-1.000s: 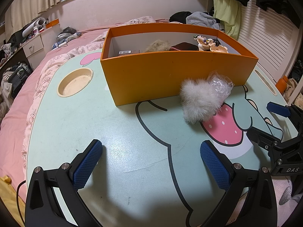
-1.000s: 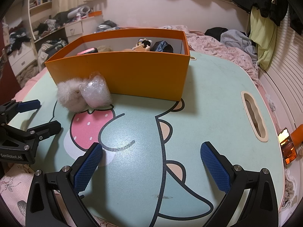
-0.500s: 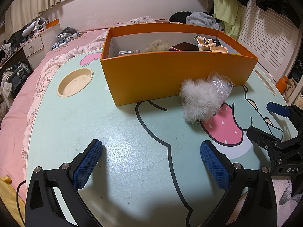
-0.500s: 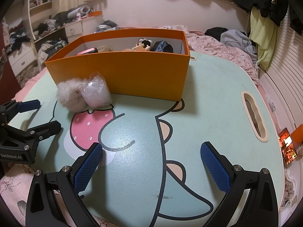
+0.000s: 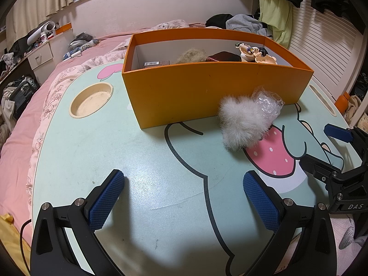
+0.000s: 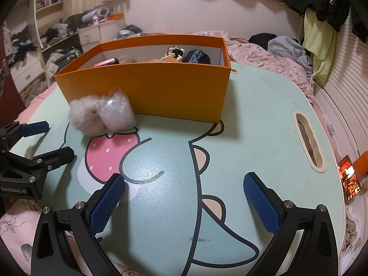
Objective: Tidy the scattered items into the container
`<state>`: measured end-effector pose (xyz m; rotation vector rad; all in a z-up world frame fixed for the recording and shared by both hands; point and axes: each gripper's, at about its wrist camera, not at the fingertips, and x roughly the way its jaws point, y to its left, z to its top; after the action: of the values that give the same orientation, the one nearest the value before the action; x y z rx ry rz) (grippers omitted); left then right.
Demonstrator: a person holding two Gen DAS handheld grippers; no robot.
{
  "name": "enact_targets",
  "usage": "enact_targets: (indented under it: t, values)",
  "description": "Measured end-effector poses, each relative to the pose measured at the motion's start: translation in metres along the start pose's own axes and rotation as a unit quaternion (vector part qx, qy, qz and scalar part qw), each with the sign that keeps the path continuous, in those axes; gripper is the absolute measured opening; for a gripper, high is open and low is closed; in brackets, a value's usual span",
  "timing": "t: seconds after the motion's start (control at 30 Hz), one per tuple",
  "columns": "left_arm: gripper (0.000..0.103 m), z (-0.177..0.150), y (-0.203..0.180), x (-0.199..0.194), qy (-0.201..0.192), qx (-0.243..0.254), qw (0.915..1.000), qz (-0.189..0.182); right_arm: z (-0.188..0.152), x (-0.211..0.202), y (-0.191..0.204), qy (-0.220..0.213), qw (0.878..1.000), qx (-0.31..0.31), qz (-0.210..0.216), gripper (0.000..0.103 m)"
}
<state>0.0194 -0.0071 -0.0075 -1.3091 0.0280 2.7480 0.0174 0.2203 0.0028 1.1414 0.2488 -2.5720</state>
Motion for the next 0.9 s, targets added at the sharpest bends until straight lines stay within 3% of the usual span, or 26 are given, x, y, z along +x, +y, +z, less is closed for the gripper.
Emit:
enact_targets:
  t: [0.9]
  values:
    - [0.103,0.0018,-0.0038,0.0006,0.0,0.0,1.0,0.0,-0.0003,-0.0001,0.0003,0.0,1.0,0.0,0.0,0.103]
